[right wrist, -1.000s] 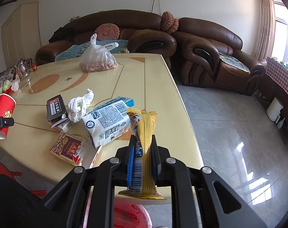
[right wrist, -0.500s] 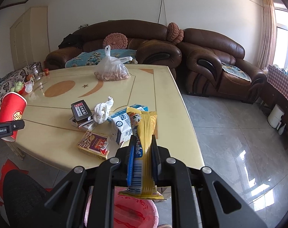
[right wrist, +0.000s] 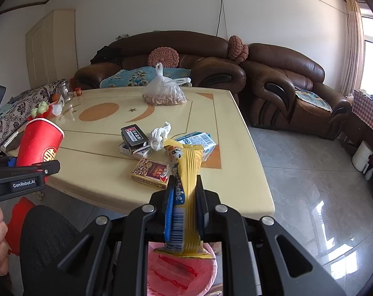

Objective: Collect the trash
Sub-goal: 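Carry the red cup and yellow wrapper with both tools over the pink bin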

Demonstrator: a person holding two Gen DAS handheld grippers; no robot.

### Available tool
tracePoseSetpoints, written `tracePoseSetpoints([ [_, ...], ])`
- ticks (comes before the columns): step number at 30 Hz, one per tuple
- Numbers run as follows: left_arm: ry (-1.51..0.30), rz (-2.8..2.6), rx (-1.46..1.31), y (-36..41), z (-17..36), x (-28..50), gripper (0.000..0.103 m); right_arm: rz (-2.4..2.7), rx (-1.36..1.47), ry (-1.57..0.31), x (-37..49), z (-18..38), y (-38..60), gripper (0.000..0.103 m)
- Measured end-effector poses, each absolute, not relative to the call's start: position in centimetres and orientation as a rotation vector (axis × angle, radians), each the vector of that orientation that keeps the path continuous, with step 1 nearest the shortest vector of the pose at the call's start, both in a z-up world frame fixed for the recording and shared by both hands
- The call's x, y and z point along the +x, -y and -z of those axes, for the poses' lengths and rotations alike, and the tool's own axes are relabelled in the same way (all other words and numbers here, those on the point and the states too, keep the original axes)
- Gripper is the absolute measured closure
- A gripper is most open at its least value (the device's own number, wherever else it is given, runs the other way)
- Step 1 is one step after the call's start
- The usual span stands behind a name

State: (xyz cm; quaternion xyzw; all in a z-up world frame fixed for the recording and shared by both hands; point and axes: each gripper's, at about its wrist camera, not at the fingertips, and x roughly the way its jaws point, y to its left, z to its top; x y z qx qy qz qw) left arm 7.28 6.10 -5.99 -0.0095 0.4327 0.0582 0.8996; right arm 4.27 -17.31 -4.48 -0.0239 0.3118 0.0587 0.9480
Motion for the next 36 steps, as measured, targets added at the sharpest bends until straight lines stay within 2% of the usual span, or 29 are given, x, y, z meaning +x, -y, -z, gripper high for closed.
tracePoseSetpoints([
  [14,-0.967,-0.011,0.056,-2.4,10.0,4.2,0.039,-0.132,-0.045,-0.717,1.3,7.8,16.7,0.087],
  [36,-1.187,0.108,0.138,1.5,19.6,6.3,0.039,-0.139,0.02,-0.95,4.8,16.7,17.5,0.087],
])
